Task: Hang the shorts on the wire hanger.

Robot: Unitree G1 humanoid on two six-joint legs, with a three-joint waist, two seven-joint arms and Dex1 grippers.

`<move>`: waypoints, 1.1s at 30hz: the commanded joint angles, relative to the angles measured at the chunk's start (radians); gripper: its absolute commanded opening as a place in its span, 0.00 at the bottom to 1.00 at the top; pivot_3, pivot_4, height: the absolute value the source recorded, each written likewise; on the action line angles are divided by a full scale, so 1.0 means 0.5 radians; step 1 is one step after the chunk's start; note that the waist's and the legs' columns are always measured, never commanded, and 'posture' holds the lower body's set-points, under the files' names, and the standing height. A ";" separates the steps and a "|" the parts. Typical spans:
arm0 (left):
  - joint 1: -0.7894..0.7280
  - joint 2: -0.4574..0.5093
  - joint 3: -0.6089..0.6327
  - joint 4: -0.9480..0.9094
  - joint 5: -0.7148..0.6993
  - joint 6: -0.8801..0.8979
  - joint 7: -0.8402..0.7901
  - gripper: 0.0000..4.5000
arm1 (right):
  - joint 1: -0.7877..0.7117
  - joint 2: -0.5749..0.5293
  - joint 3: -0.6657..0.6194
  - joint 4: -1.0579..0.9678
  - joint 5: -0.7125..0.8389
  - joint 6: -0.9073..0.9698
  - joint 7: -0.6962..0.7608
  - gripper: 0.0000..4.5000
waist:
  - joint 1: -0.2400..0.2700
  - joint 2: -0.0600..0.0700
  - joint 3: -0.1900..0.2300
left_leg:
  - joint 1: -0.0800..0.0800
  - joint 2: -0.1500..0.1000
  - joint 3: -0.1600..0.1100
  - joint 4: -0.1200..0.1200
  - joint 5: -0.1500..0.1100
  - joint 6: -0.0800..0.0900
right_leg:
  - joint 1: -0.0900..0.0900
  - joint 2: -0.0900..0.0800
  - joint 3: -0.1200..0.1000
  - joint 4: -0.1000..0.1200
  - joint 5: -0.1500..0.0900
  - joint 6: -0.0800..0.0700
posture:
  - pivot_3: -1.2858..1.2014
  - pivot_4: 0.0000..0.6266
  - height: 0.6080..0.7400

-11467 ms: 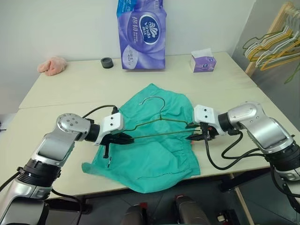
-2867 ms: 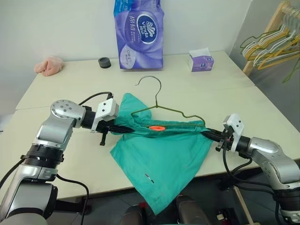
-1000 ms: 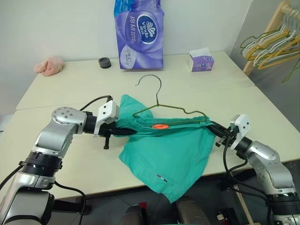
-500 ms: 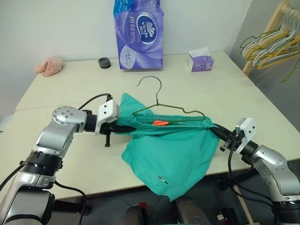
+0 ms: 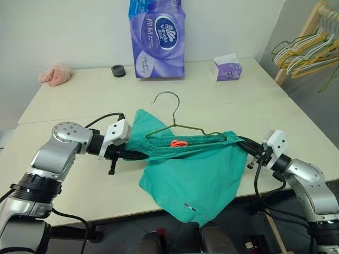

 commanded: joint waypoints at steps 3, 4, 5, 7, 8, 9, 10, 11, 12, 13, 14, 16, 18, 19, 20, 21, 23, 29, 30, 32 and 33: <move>0.009 0.139 -0.026 0.185 0.267 -0.133 0.033 0.00 | -0.099 -0.151 -0.121 -0.079 -0.091 -0.031 0.017 0.01 | -0.004 0.000 0.000 | 0.000 0.000 0.000 0.000 0.000 0.000 | 0.000 0.000 0.000 0.000 0.000 0.000 | 0.43 0.17 1.00; -0.004 0.125 -0.032 0.199 0.285 -0.150 0.050 0.00 | -0.122 -0.162 -0.090 -0.107 -0.107 -0.009 0.036 0.01 | -0.004 0.000 0.000 | 0.000 0.000 0.000 0.000 0.000 0.000 | 0.000 0.000 0.000 0.000 0.000 0.000 | 0.43 0.17 1.00; -0.017 0.112 -0.038 0.212 0.300 -0.161 0.065 0.00 | -0.144 -0.167 -0.067 -0.127 -0.118 0.001 0.050 0.01 | -0.005 0.000 0.000 | 0.000 0.000 0.000 0.000 0.000 0.000 | 0.000 0.000 0.000 0.000 0.000 0.000 | 0.43 0.17 1.00; -0.044 0.090 -0.056 0.237 0.348 -0.215 0.098 0.00 | -0.191 -0.193 -0.009 -0.166 -0.129 0.065 0.084 0.01 | -0.005 0.000 0.000 | 0.000 0.001 -0.001 0.000 0.000 0.000 | 0.000 0.000 -0.001 0.000 0.000 0.000 | 0.43 0.17 1.00; -0.057 0.074 -0.057 0.245 0.354 -0.220 0.108 0.00 | -0.217 -0.197 0.018 -0.190 -0.130 0.088 0.099 0.01 | -0.005 0.000 0.000 | 0.000 0.001 -0.001 0.000 0.000 0.000 | 0.000 0.000 -0.001 0.000 0.000 0.000 | 0.43 0.17 1.00; -0.069 0.057 -0.057 0.251 0.357 -0.221 0.121 0.00 | -0.246 -0.191 0.036 -0.212 -0.128 0.129 0.097 0.01 | -0.005 0.000 0.000 | 0.000 0.001 -0.001 0.000 0.000 0.000 | 0.000 0.001 -0.001 0.000 0.000 0.000 | 0.43 0.17 1.00; -0.078 0.041 -0.056 0.256 0.363 -0.223 0.138 0.00 | -0.273 -0.188 0.055 -0.232 -0.128 0.177 0.093 0.01 | -0.005 0.000 0.000 | 0.000 0.001 -0.001 0.000 0.000 0.000 | 0.000 0.000 -0.001 0.000 0.000 0.000 | 0.43 0.17 1.00; -0.085 0.024 -0.060 0.256 0.372 -0.230 0.155 0.00 | -0.305 -0.194 0.093 -0.253 -0.147 0.205 0.110 0.01 | -0.005 0.000 0.000 | 0.000 0.001 -0.001 0.000 0.000 0.000 | 0.000 0.000 0.000 0.000 0.000 0.000 | 0.43 0.17 1.00; -0.086 0.007 -0.066 0.248 0.382 -0.236 0.169 0.00 | -0.342 -0.197 0.136 -0.271 -0.179 0.249 0.111 0.01 | -0.005 0.000 0.000 | 0.000 0.001 0.000 0.000 0.000 0.000 | 0.000 0.000 0.000 0.000 0.000 0.000 | 0.43 0.17 1.00; -0.084 -0.005 -0.073 0.237 0.393 -0.241 0.177 0.00 | -0.370 -0.207 0.178 -0.283 -0.218 0.284 0.117 0.01 | -0.005 0.000 0.000 | 0.000 0.001 -0.001 0.000 0.000 0.000 | 0.000 0.000 -0.001 0.000 0.000 0.000 | 0.43 0.17 1.00; -0.081 -0.009 -0.084 0.225 0.406 -0.250 0.176 0.00 | -0.393 -0.228 0.218 -0.288 -0.268 0.306 0.127 0.01 | -0.005 0.000 0.000 | 0.000 0.001 -0.001 0.000 0.000 0.000 | 0.000 0.000 -0.001 0.000 0.000 0.000 | 0.43 0.17 1.00; -0.066 0.016 -0.113 0.205 0.461 -0.310 0.164 0.00 | -0.423 -0.282 0.274 -0.282 -0.360 0.300 0.161 0.01 | -0.004 0.000 0.000 | 0.000 0.001 -0.001 0.000 0.000 0.000 | 0.000 0.000 -0.001 0.000 0.000 0.000 | 0.43 0.17 1.00; -0.062 0.037 -0.121 0.219 0.508 -0.355 0.163 0.00 | -0.453 -0.358 0.300 -0.285 -0.409 0.267 0.237 0.01 | -0.001 0.000 0.000 | 0.000 0.000 -0.001 0.000 0.000 0.000 | -0.001 0.000 -0.001 0.000 0.000 0.000 | 0.43 0.17 1.00; -0.057 0.047 -0.119 0.231 0.524 -0.375 0.166 0.00 | -0.534 -0.370 0.289 -0.307 -0.388 0.247 0.271 0.01 | -0.001 0.000 0.000 | -0.001 0.000 -0.001 0.000 0.000 0.000 | -0.001 0.000 -0.001 0.000 0.000 0.000 | 0.43 0.18 1.00; -0.055 0.050 -0.114 0.240 0.535 -0.390 0.173 0.00 | -0.609 -0.367 0.285 -0.333 -0.373 0.247 0.296 0.01 | -0.004 0.001 0.001 | 0.000 0.000 -0.001 0.000 0.000 0.000 | -0.001 0.000 -0.001 0.000 0.000 0.000 | 0.43 0.18 1.00; -0.059 0.039 -0.108 0.243 0.537 -0.394 0.183 0.00 | -0.678 -0.345 0.300 -0.371 -0.348 0.275 0.316 0.01 | -0.013 0.003 0.002 | 0.000 0.000 0.000 0.000 0.000 0.000 | -0.001 0.000 0.000 0.001 0.000 0.000 | 0.43 0.18 1.00; -0.072 0.009 -0.104 0.241 0.535 -0.395 0.200 0.00 | -0.748 -0.301 0.349 -0.434 -0.313 0.358 0.343 0.01 | -0.028 0.003 0.002 | 0.000 0.001 0.000 0.000 0.000 0.000 | -0.002 0.000 0.000 0.002 0.000 0.000 | 0.43 0.17 1.00; -0.091 -0.065 -0.095 0.160 0.512 -0.372 0.232 0.00 | -0.954 -0.306 0.323 -0.415 -0.306 0.515 0.391 0.01 | -0.029 0.001 0.001 | -0.003 0.001 -0.006 0.000 0.000 0.000 | -0.003 -0.001 -0.003 0.002 -0.001 -0.002 | 0.43 0.17 1.00; -0.095 -0.078 -0.090 0.159 0.510 -0.363 0.241 0.00 | -0.904 -0.315 0.355 -0.460 -0.298 0.528 0.422 0.01 | -0.021 0.000 0.001 | -0.003 0.000 -0.006 0.001 0.000 0.000 | -0.003 -0.002 -0.003 0.002 -0.001 -0.002 | 0.42 0.17 1.00; -0.104 -0.103 -0.093 0.162 0.518 -0.364 0.257 0.00 | -0.806 -0.297 0.428 -0.566 -0.275 0.577 0.439 0.01 | -0.016 0.000 0.000 | -0.004 0.000 -0.007 0.001 0.000 0.000 | -0.003 -0.002 -0.003 0.001 -0.002 -0.002 | 0.43 0.17 1.00; -0.107 -0.120 -0.094 0.161 0.521 -0.369 0.267 0.00 | -0.785 -0.272 0.458 -0.618 -0.271 0.620 0.423 0.01 | -0.017 0.000 0.000 | -0.003 0.000 -0.007 0.000 0.000 0.000 | -0.003 -0.002 -0.003 0.000 -0.002 -0.002 | 0.43 0.17 1.00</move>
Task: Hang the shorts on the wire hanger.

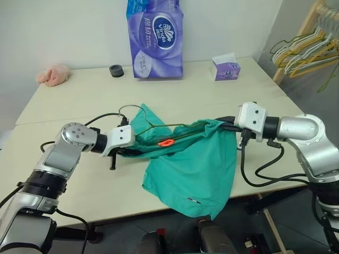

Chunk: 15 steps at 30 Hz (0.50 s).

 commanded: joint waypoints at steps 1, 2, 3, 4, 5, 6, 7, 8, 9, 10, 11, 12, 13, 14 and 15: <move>-0.041 -0.049 0.008 -0.065 0.024 0.005 0.025 0.00 | 0.031 0.083 0.066 -0.219 0.050 0.097 -0.026 0.01 | 0.000 0.000 0.000 | 0.000 0.000 0.001 0.000 0.000 0.000 | 0.000 0.000 0.000 0.001 0.000 0.000 | 0.43 0.17 1.00; -0.040 -0.062 0.015 -0.079 0.013 0.014 0.022 0.00 | 0.019 0.107 0.071 -0.230 0.042 0.132 -0.048 0.01 | -0.001 0.000 0.000 | 0.000 0.000 0.001 0.000 0.000 0.000 | 0.000 0.000 0.000 0.002 0.000 0.000 | 0.43 0.17 1.00; -0.039 -0.071 0.024 -0.093 0.003 0.026 0.017 0.00 | 0.012 0.121 0.070 -0.236 0.037 0.165 -0.059 0.01 | -0.004 0.000 0.000 | 0.000 0.000 0.002 0.000 0.000 0.000 | -0.001 0.000 0.000 0.003 0.000 0.000 | 0.43 0.17 1.00; -0.040 -0.074 0.033 -0.104 -0.006 0.038 0.007 0.00 | 0.016 0.141 0.053 -0.239 0.048 0.214 -0.084 0.01 | -0.005 0.000 0.000 | 0.001 0.000 0.003 0.000 0.000 0.000 | -0.001 0.000 0.000 0.003 0.000 0.000 | 0.43 0.18 1.00; -0.045 -0.072 0.042 -0.104 -0.008 0.043 -0.001 0.00 | 0.026 0.143 0.042 -0.249 0.073 0.278 -0.085 0.01 | -0.006 0.000 0.000 | 0.001 0.000 0.002 0.000 0.000 0.000 | -0.001 0.000 0.000 0.003 0.000 0.000 | 0.43 0.18 1.00; -0.050 -0.069 0.048 -0.096 -0.005 0.041 -0.007 0.00 | 0.033 0.129 0.044 -0.260 0.107 0.333 -0.050 0.01 | -0.007 0.000 0.000 | 0.001 0.000 0.002 0.000 0.000 0.000 | -0.001 0.000 0.000 0.003 0.000 0.000 | 0.43 0.18 1.00; -0.055 -0.066 0.053 -0.086 -0.001 0.036 -0.010 0.00 | 0.042 0.123 0.037 -0.271 0.123 0.362 -0.035 0.01 | -0.008 0.000 0.000 | 0.000 0.000 0.001 0.000 0.000 0.000 | -0.001 0.000 0.000 0.003 0.000 0.000 | 0.43 0.17 1.00; -0.058 -0.065 0.057 -0.077 0.004 0.030 -0.013 0.00 | 0.051 0.120 0.024 -0.280 0.150 0.395 -0.018 0.01 | -0.010 0.000 0.000 | 0.000 0.000 0.002 0.000 0.000 0.000 | -0.002 0.000 0.000 0.003 0.000 0.000 | 0.43 0.17 1.00; -0.058 -0.064 0.059 -0.072 0.009 0.026 -0.013 0.00 | 0.057 0.120 0.012 -0.287 0.158 0.409 -0.016 0.01 | -0.012 0.000 0.000 | 0.000 0.000 0.002 0.000 0.000 0.000 | -0.002 0.000 0.000 0.003 0.000 0.000 | 0.43 0.18 1.00; -0.057 -0.064 0.061 -0.071 0.012 0.024 -0.013 0.00 | 0.062 0.123 0.001 -0.292 0.154 0.423 -0.028 0.05 | -0.013 0.000 0.000 | 0.000 0.000 0.002 0.000 0.000 0.000 | -0.002 0.000 0.000 0.003 0.000 0.000 | 0.43 0.17 1.00; -0.058 -0.059 0.057 -0.071 0.019 0.017 -0.019 0.00 | 0.074 0.104 0.000 -0.301 0.152 0.436 -0.013 0.10 | -0.013 0.000 0.000 | 0.000 0.000 0.002 0.000 0.000 0.000 | -0.002 0.000 0.000 0.003 0.000 0.000 | 0.43 0.17 1.00; -0.058 -0.056 0.056 -0.070 0.024 0.013 -0.022 0.00 | 0.087 0.086 0.001 -0.310 0.149 0.446 -0.005 0.15 | -0.012 0.000 0.000 | 0.000 0.000 0.002 0.000 0.000 0.000 | -0.002 0.000 0.000 0.003 0.000 0.000 | 0.43 0.17 1.00; -0.060 -0.053 0.056 -0.068 0.027 0.009 -0.025 0.00 | 0.101 0.071 0.001 -0.316 0.147 0.450 0.001 0.21 | -0.011 0.000 0.000 | 0.000 0.000 0.002 0.000 0.000 0.000 | -0.002 0.000 0.000 0.003 0.000 0.000 | 0.43 0.17 1.00; -0.064 -0.048 0.055 -0.065 0.033 0.004 -0.029 0.00 | 0.122 0.044 0.003 -0.323 0.144 0.451 0.016 0.29 | -0.011 0.000 0.000 | 0.000 0.000 0.002 0.000 0.000 0.000 | -0.002 0.000 0.000 0.002 0.000 0.000 | 0.43 0.17 1.00; -0.068 -0.046 0.055 -0.062 0.040 -0.001 -0.030 0.00 | 0.140 0.022 0.002 -0.330 0.144 0.454 0.027 0.36 | -0.010 0.000 0.000 | 0.000 0.000 0.002 0.000 0.000 0.000 | -0.002 0.000 0.000 0.002 0.000 0.000 | 0.43 0.17 1.00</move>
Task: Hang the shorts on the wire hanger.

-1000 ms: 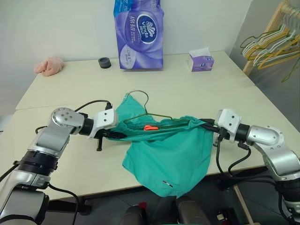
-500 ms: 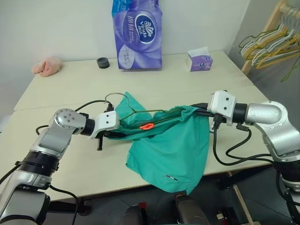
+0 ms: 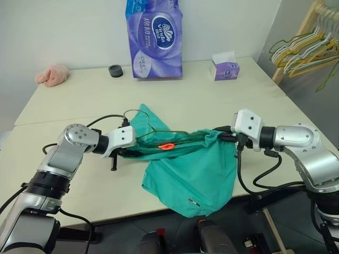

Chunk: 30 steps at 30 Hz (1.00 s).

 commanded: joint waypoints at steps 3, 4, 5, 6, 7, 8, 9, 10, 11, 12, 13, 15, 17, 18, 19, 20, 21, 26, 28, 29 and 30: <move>-0.088 -0.004 0.043 -0.081 0.004 -0.052 -0.003 0.00 | 0.079 -0.092 -0.003 -0.139 0.064 0.026 0.092 0.58 | 0.000 0.000 0.000 | 0.000 0.000 0.001 0.000 0.000 0.000 | 0.000 0.000 0.000 0.000 0.000 0.000 | 0.43 0.17 1.00; -0.096 -0.006 0.046 -0.081 0.007 -0.050 -0.003 0.00 | 0.091 -0.105 -0.008 -0.139 0.065 0.033 0.090 0.65 | 0.000 0.000 0.000 | 0.000 0.000 0.001 0.000 0.000 0.000 | 0.000 0.000 0.000 0.000 0.000 0.000 | 0.43 0.17 1.00; -0.102 -0.006 0.046 -0.085 0.008 -0.049 -0.006 0.00 | 0.107 -0.120 -0.011 -0.143 0.075 0.038 0.102 0.74 | 0.000 0.000 0.000 | 0.000 0.000 0.000 0.000 0.000 0.000 | 0.000 0.000 0.000 0.000 0.000 0.000 | 0.43 0.17 1.00; -0.107 -0.008 0.047 -0.089 0.009 -0.047 -0.007 0.00 | 0.122 -0.130 -0.012 -0.150 0.084 0.049 0.109 0.80 | -0.001 0.000 0.000 | 0.000 0.000 0.001 0.000 0.000 0.000 | 0.000 0.000 0.000 0.000 0.000 0.000 | 0.43 0.17 1.00; -0.110 -0.009 0.048 -0.093 0.010 -0.047 -0.008 0.00 | 0.136 -0.137 -0.012 -0.157 0.091 0.056 0.113 0.87 | -0.001 0.000 0.000 | 0.000 0.000 0.001 0.000 0.000 0.000 | 0.000 0.000 0.000 0.000 0.000 0.000 | 0.43 0.17 1.00; -0.116 -0.010 0.049 -0.093 0.010 -0.044 -0.010 0.00 | 0.158 -0.150 -0.006 -0.167 0.097 0.059 0.125 0.95 | -0.001 0.000 0.000 | 0.000 0.000 0.001 0.000 0.000 0.000 | 0.000 0.000 0.000 0.000 0.000 0.000 | 0.43 0.17 1.00; -0.124 -0.013 0.054 -0.088 0.013 -0.044 -0.003 0.00 | 0.181 -0.162 0.002 -0.175 0.097 0.062 0.131 0.95 | -0.001 0.000 0.000 | 0.000 0.000 0.001 0.000 0.000 0.000 | 0.000 0.000 0.000 0.000 0.000 0.000 | 0.43 0.17 1.00; -0.131 -0.017 0.058 -0.079 0.017 -0.049 0.007 0.00 | 0.203 -0.174 0.010 -0.185 0.103 0.064 0.142 0.95 | 0.000 0.000 0.000 | 0.000 0.000 0.001 0.000 0.000 0.000 | 0.000 0.000 0.000 0.000 0.000 0.000 | 0.43 0.17 1.00; -0.138 -0.019 0.062 -0.068 0.020 -0.054 0.013 0.00 | 0.234 -0.194 0.015 -0.201 0.124 0.078 0.170 0.95 | 0.000 0.000 0.000 | 0.000 0.000 0.001 0.000 0.000 0.000 | 0.000 0.000 0.000 0.000 0.000 0.000 | 0.43 0.17 1.00; -0.143 -0.021 0.067 -0.058 0.023 -0.060 0.019 0.00 | 0.262 -0.214 0.018 -0.217 0.142 0.086 0.195 0.95 | 0.000 0.000 0.000 | 0.000 0.000 0.001 0.000 0.000 0.000 | 0.000 0.000 0.000 0.000 0.000 0.000 | 0.43 0.17 1.00; -0.148 -0.025 0.077 -0.047 0.026 -0.064 0.031 0.00 | 0.276 -0.233 0.022 -0.231 0.158 0.100 0.218 0.95 | 0.000 0.000 0.000 | 0.000 0.000 0.001 0.000 0.000 0.000 | 0.000 0.000 0.000 0.000 0.000 0.000 | 0.43 0.17 1.00; -0.155 -0.032 0.101 -0.037 0.018 -0.057 0.045 0.00 | 0.296 -0.285 0.037 -0.258 0.193 0.138 0.271 0.95 | -0.001 0.000 0.000 | 0.000 0.000 0.002 0.000 0.000 0.000 | 0.000 0.000 0.000 0.000 0.000 0.000 | 0.43 0.17 1.00; -0.161 -0.044 0.129 -0.036 -0.002 -0.028 0.062 0.00 | 0.339 -0.364 0.056 -0.278 0.197 0.119 0.348 0.95 | 0.004 0.000 0.000 | 0.000 0.000 0.002 0.000 0.000 0.000 | 0.000 0.000 0.000 0.000 0.000 0.000 | 0.43 0.17 1.00; -0.163 -0.050 0.140 -0.034 -0.007 -0.020 0.072 0.00 | 0.360 -0.402 0.063 -0.283 0.190 0.104 0.375 0.95 | 0.007 0.000 0.000 | 0.000 0.000 0.001 0.000 0.000 0.000 | 0.000 0.000 -0.001 0.000 0.000 0.001 | 0.43 0.17 1.00; -0.165 -0.054 0.147 -0.032 -0.010 -0.015 0.078 0.00 | 0.374 -0.428 0.067 -0.286 0.186 0.094 0.391 0.95 | 0.011 0.000 0.000 | 0.000 0.000 0.001 0.000 0.000 0.000 | 0.000 0.000 -0.001 0.000 0.000 0.001 | 0.43 0.17 1.00; -0.168 -0.063 0.162 -0.029 -0.024 0.003 0.093 0.00 | 0.395 -0.460 0.071 -0.275 0.151 0.048 0.401 0.95 | 0.016 -0.003 0.000 | 0.000 0.000 0.001 0.000 0.000 0.000 | 0.001 0.000 -0.001 0.000 -0.001 0.001 | 0.43 0.16 1.00; -0.170 -0.070 0.174 -0.027 -0.034 0.019 0.105 0.00 | 0.410 -0.483 0.075 -0.267 0.126 0.013 0.407 0.95 | 0.018 -0.003 0.000 | 0.000 0.001 0.000 0.001 0.000 0.000 | 0.001 0.001 -0.002 0.000 -0.001 0.002 | 0.43 0.17 1.00; -0.158 -0.112 0.248 -0.056 -0.137 0.188 0.145 0.00 | 0.444 -0.422 -0.017 -0.296 0.197 -0.080 0.366 0.95 | 0.020 -0.003 0.000 | 0.001 0.000 0.002 0.001 0.000 0.000 | 0.001 0.001 -0.001 0.000 -0.001 0.002 | 0.43 0.16 1.00; -0.123 -0.079 0.233 -0.086 -0.143 0.191 0.100 0.00 | 0.418 -0.371 -0.031 -0.272 0.184 -0.030 0.271 0.95 | 0.019 -0.003 0.000 | 0.001 0.000 0.001 0.001 0.000 0.000 | 0.001 0.001 -0.001 0.000 -0.001 0.002 | 0.43 0.16 1.00; -0.110 -0.065 0.225 -0.095 -0.145 0.191 0.079 0.00 | 0.418 -0.368 -0.042 -0.258 0.186 0.000 0.252 0.95 | 0.019 -0.003 0.000 | 0.001 0.001 0.002 0.001 0.000 0.000 | 0.001 0.001 -0.001 0.000 -0.001 0.002 | 0.43 0.16 1.00; -0.102 -0.054 0.219 -0.101 -0.148 0.198 0.059 0.00 | 0.422 -0.372 -0.054 -0.248 0.191 0.025 0.243 0.95 | 0.019 -0.003 0.000 | 0.001 0.001 0.002 0.001 0.000 0.000 | 0.001 0.001 -0.001 0.000 0.000 0.001 | 0.43 0.16 1.00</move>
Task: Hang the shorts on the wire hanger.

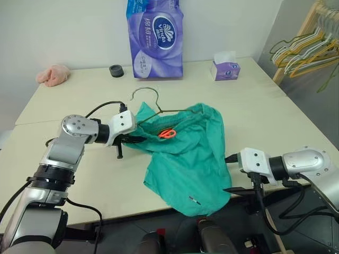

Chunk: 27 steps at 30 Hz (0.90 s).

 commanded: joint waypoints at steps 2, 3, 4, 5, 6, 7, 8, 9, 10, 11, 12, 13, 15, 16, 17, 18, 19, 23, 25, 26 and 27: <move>0.026 0.083 0.050 -0.104 -0.071 0.034 -0.093 0.00 | 0.000 -0.033 -0.119 0.018 0.029 0.055 -0.039 0.95 | 0.004 0.000 0.000 | 0.000 0.000 0.000 0.000 0.000 0.000 | 0.000 0.000 0.000 0.000 0.000 0.000 | 0.43 0.16 1.00; 0.043 0.111 0.040 -0.117 -0.080 0.041 -0.142 0.00 | 0.007 -0.052 -0.158 0.051 0.036 0.042 -0.025 0.95 | 0.004 0.000 0.000 | 0.000 0.000 0.000 0.000 0.000 0.000 | 0.000 0.000 0.000 0.000 0.000 0.000 | 0.43 0.16 1.00; 0.059 0.136 0.033 -0.128 -0.087 0.044 -0.186 0.00 | 0.003 -0.061 -0.199 0.090 0.039 0.035 -0.027 0.95 | 0.005 0.000 0.000 | 0.000 0.000 0.000 0.000 0.000 0.000 | 0.000 0.000 0.000 0.000 0.000 0.000 | 0.43 0.16 1.00; 0.077 0.160 0.026 -0.141 -0.097 0.053 -0.230 0.00 | -0.017 -0.063 -0.251 0.149 0.048 0.038 -0.038 0.95 | 0.005 0.000 0.000 | 0.000 0.000 0.000 0.000 0.000 0.000 | 0.000 0.000 0.000 0.000 0.000 0.000 | 0.43 0.16 1.00; 0.090 0.177 0.022 -0.150 -0.104 0.060 -0.259 0.00 | -0.040 -0.055 -0.296 0.202 0.053 0.041 -0.057 0.95 | 0.005 0.000 0.000 | 0.000 0.000 0.001 0.000 0.000 0.000 | 0.000 0.000 0.000 -0.001 0.000 0.000 | 0.43 0.16 1.00; 0.100 0.188 0.018 -0.158 -0.107 0.061 -0.276 0.00 | -0.060 -0.045 -0.330 0.242 0.055 0.037 -0.076 0.95 | 0.005 0.000 0.000 | 0.000 0.000 0.001 0.000 0.000 0.000 | 0.000 0.000 0.000 -0.001 0.000 0.000 | 0.43 0.16 1.00; 0.108 0.192 0.016 -0.162 -0.103 0.055 -0.278 0.00 | -0.079 -0.018 -0.374 0.257 0.086 0.063 -0.103 0.95 | 0.005 0.000 0.000 | 0.000 0.000 0.002 0.000 0.000 0.000 | 0.000 0.000 0.001 -0.001 0.000 0.000 | 0.43 0.16 1.00; 0.110 0.192 0.015 -0.160 -0.098 0.050 -0.280 0.00 | -0.091 0.012 -0.403 0.250 0.121 0.091 -0.125 0.95 | 0.005 0.000 0.000 | 0.001 0.000 0.002 0.000 0.000 0.000 | 0.000 0.000 0.001 0.000 0.000 0.000 | 0.43 0.16 1.00; 0.111 0.188 0.013 -0.159 -0.091 0.046 -0.280 0.00 | -0.099 0.055 -0.419 0.218 0.161 0.133 -0.165 0.95 | 0.005 0.000 0.000 | 0.000 0.000 0.001 0.000 0.000 0.000 | 0.000 0.000 0.000 0.000 0.000 0.000 | 0.43 0.16 1.00; 0.108 0.183 0.011 -0.156 -0.087 0.045 -0.279 0.00 | -0.105 0.099 -0.422 0.180 0.200 0.176 -0.203 0.95 | 0.005 0.000 0.000 | 0.000 0.000 0.000 0.000 0.000 0.000 | 0.000 0.000 0.000 0.000 0.000 0.000 | 0.43 0.16 1.00; 0.103 0.177 0.007 -0.153 -0.082 0.044 -0.279 0.00 | -0.105 0.150 -0.405 0.132 0.226 0.215 -0.245 0.95 | 0.005 0.000 0.000 | 0.000 0.000 0.000 0.000 0.000 0.000 | 0.000 0.000 0.000 0.000 0.000 0.000 | 0.43 0.16 1.00; 0.099 0.173 0.002 -0.150 -0.078 0.038 -0.279 0.00 | -0.105 0.197 -0.383 0.091 0.239 0.244 -0.286 0.95 | 0.004 0.000 0.000 | 0.000 0.000 -0.001 0.000 0.000 0.000 | 0.000 0.000 0.001 0.000 0.000 0.000 | 0.43 0.16 1.00; 0.091 0.165 -0.008 -0.142 -0.070 0.029 -0.281 0.00 | -0.116 0.293 -0.319 0.050 0.230 0.309 -0.383 0.95 | 0.003 0.000 0.000 | 0.000 0.000 0.000 0.000 0.000 0.000 | 0.000 0.000 0.001 0.000 0.000 0.000 | 0.43 0.16 1.00; 0.086 0.164 -0.016 -0.138 -0.063 0.018 -0.284 0.00 | -0.134 0.342 -0.262 0.068 0.167 0.336 -0.467 0.95 | 0.003 0.000 0.000 | 0.000 0.000 0.000 0.000 0.000 0.000 | 0.000 0.000 0.001 0.000 0.000 0.000 | 0.43 0.16 1.00; 0.081 0.164 -0.024 -0.134 -0.055 0.005 -0.285 0.00 | -0.151 0.375 -0.212 0.091 0.107 0.351 -0.532 0.95 | 0.002 0.000 0.000 | 0.000 0.000 0.000 0.000 0.000 0.000 | 0.000 0.000 0.001 0.000 0.000 0.000 | 0.43 0.16 1.00; 0.077 0.165 -0.031 -0.129 -0.046 -0.009 -0.286 0.00 | -0.172 0.413 -0.183 0.114 0.075 0.374 -0.591 0.95 | 0.002 0.000 0.000 | 0.000 0.000 0.000 0.000 0.000 0.000 | 0.000 0.000 0.001 0.000 0.000 0.000 | 0.43 0.16 1.00; 0.073 0.166 -0.036 -0.123 -0.039 -0.020 -0.286 0.00 | -0.190 0.451 -0.177 0.126 0.075 0.398 -0.633 0.95 | 0.003 0.000 0.000 | 0.000 0.000 0.000 0.000 0.000 0.000 | 0.000 0.000 0.001 0.000 0.000 -0.001 | 0.43 0.16 1.00; 0.069 0.175 -0.048 -0.105 0.000 -0.075 -0.282 0.00 | -0.231 0.521 -0.217 0.125 0.167 0.516 -0.668 0.75 | 0.004 0.000 0.000 | 0.000 0.000 0.000 0.000 0.000 0.000 | 0.000 0.000 0.001 0.000 0.000 -0.001 | 0.43 0.16 1.00; 0.075 0.186 -0.048 -0.093 0.025 -0.106 -0.282 0.00 | -0.250 0.527 -0.248 0.132 0.202 0.558 -0.669 0.59 | 0.004 0.000 0.000 | 0.000 0.000 0.000 0.000 0.000 0.000 | 0.000 0.000 0.001 0.000 0.000 -0.001 | 0.43 0.16 1.00; 0.076 0.191 -0.048 -0.086 0.036 -0.121 -0.281 0.00 | -0.258 0.524 -0.261 0.134 0.219 0.573 -0.666 0.50 | 0.004 0.000 0.000 | 0.000 0.000 0.000 0.000 0.000 0.000 | 0.000 0.000 0.001 0.000 0.000 -0.001 | 0.43 0.16 1.00; 0.078 0.198 -0.049 -0.077 0.052 -0.141 -0.279 0.00 | -0.266 0.520 -0.279 0.135 0.240 0.595 -0.666 0.44 | 0.004 0.000 0.000 | 0.000 0.000 0.000 0.000 0.000 0.000 | 0.000 0.000 0.001 0.000 0.000 -0.001 | 0.43 0.16 1.00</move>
